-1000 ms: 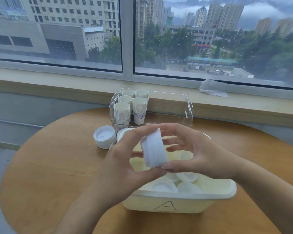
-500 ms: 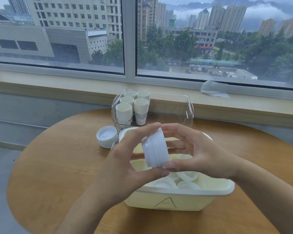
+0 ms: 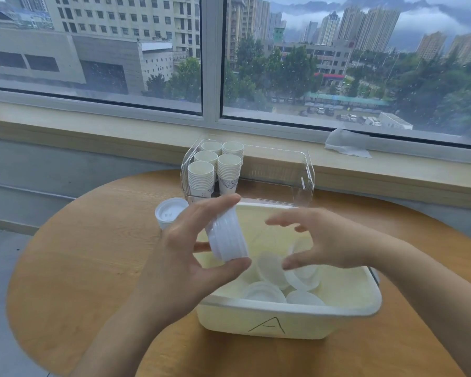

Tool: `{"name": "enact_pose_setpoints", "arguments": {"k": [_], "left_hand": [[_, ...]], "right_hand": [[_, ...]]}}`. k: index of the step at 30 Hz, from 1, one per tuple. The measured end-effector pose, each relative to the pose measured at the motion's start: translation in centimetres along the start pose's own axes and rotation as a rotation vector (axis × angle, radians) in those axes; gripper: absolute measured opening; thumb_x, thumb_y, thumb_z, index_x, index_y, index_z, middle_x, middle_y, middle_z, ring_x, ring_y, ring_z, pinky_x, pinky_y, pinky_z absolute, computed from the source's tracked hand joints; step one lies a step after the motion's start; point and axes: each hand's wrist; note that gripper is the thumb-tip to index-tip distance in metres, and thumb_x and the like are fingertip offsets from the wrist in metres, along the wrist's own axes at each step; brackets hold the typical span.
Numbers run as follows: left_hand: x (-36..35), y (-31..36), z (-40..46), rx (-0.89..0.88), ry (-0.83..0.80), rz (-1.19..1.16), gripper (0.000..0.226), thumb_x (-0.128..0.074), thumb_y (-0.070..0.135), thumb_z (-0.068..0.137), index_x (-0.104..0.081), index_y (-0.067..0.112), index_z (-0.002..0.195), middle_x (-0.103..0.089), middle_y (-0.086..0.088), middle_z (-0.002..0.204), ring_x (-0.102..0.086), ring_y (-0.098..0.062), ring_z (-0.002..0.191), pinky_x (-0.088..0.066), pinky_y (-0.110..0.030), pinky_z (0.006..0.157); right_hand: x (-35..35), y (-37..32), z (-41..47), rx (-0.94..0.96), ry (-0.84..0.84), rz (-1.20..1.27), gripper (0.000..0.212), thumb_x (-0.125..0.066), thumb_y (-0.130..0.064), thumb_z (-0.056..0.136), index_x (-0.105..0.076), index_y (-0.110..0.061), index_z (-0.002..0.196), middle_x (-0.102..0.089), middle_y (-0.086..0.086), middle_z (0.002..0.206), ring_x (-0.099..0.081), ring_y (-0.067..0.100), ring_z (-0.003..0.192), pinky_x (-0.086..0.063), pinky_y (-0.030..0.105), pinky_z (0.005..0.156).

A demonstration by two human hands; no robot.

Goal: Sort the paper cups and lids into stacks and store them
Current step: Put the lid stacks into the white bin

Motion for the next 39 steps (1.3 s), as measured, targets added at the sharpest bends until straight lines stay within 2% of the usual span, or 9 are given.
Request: {"name": "enact_pose_setpoints", "arguments": {"k": [3,8,14,16,19,24,28,32,39], "left_hand": [[-0.1,-0.3,-0.4,0.017,-0.013,-0.009,0.082,-0.095,0.024,0.072,-0.057,0.048,0.140,-0.059,0.028,0.136,-0.056,-0.003,0.129,-0.053,-0.010,0.086],[-0.6,-0.5,-0.5,0.023,-0.041,-0.018,0.082,-0.095,0.022,0.073,-0.057,0.049,0.139,-0.059,0.027,0.138,-0.054,-0.001,0.132,-0.053,-0.010,0.086],[-0.5,-0.4,-0.6,0.018,-0.038,-0.014,0.082,-0.095,0.021,0.073,-0.056,0.050,0.139,-0.057,0.031,0.138,-0.054,0.002,0.131,-0.053,-0.010,0.086],[-0.5,-0.4,-0.6,0.024,-0.031,-0.017,0.082,-0.095,0.022,0.073,-0.056,0.050,0.139,-0.058,0.032,0.137,-0.055,0.001,0.130,-0.054,-0.010,0.086],[-0.6,-0.4,-0.8,0.039,-0.015,-0.021,0.082,-0.095,0.026,0.072,-0.055,0.052,0.139,-0.059,0.034,0.132,-0.057,0.000,0.126,-0.053,-0.009,0.085],[-0.6,0.1,-0.7,0.049,-0.006,-0.055,0.079,-0.094,0.030,0.073,-0.054,0.054,0.137,-0.061,0.031,0.131,-0.060,-0.004,0.124,-0.052,-0.009,0.085],[-0.5,0.1,-0.7,0.070,0.024,-0.095,0.080,-0.093,0.032,0.073,-0.051,0.056,0.137,-0.062,0.022,0.134,-0.062,-0.012,0.124,-0.056,-0.015,0.086],[-0.4,0.0,-0.9,0.088,0.050,-0.112,0.081,-0.093,0.029,0.074,-0.051,0.056,0.138,-0.063,0.021,0.130,-0.063,-0.012,0.120,-0.055,-0.014,0.083],[1.0,-0.6,-1.0,0.095,0.086,-0.139,0.082,-0.095,0.031,0.073,-0.052,0.056,0.137,-0.066,0.022,0.124,-0.069,-0.012,0.110,-0.054,-0.013,0.078]], "right_hand": [[-1.3,1.0,-0.1,-0.105,-0.161,-0.256,0.080,-0.083,-0.055,0.082,-0.043,-0.048,0.150,-0.039,-0.027,0.155,-0.038,0.004,0.142,-0.032,0.031,0.118],[-2.2,1.6,0.5,-0.094,-0.141,-0.354,0.067,-0.078,-0.037,0.091,-0.045,-0.045,0.149,-0.044,-0.020,0.153,-0.042,0.012,0.141,-0.037,0.034,0.114],[-1.7,2.0,0.9,-0.032,-0.008,-0.501,0.028,-0.060,-0.022,0.102,-0.068,-0.038,0.123,-0.067,-0.019,0.120,-0.059,0.009,0.113,-0.045,0.027,0.091],[-1.7,2.0,0.7,0.006,0.147,-0.299,0.018,-0.064,-0.025,0.100,-0.075,-0.036,0.109,-0.073,-0.021,0.103,-0.063,0.002,0.093,-0.048,0.025,0.085],[-1.4,0.2,0.3,0.049,0.386,0.243,0.011,-0.075,-0.020,0.096,-0.080,-0.029,0.100,-0.078,-0.015,0.090,-0.072,0.005,0.082,-0.056,0.021,0.079],[-1.0,-4.0,0.4,0.069,0.438,0.871,0.013,-0.077,-0.006,0.093,-0.075,-0.010,0.106,-0.079,0.015,0.093,-0.073,0.023,0.081,-0.060,0.030,0.075],[-1.9,-5.9,1.2,0.042,0.459,0.966,0.015,-0.074,-0.003,0.094,-0.067,-0.009,0.106,-0.078,0.017,0.092,-0.070,0.026,0.074,-0.058,0.036,0.066],[-3.1,-6.9,1.8,0.025,0.529,0.811,0.017,-0.077,-0.009,0.092,-0.066,-0.021,0.093,-0.076,0.002,0.081,-0.067,0.019,0.072,-0.057,0.043,0.069],[-3.5,-8.7,2.4,0.066,0.522,0.671,0.005,-0.075,-0.025,0.097,-0.077,-0.024,0.093,-0.076,-0.009,0.088,-0.067,0.006,0.080,-0.051,0.025,0.068]]}}
Point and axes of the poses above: each hand's wrist, its own z-axis towards the middle knuckle, its own x-axis out of the back of the hand, y = z × x
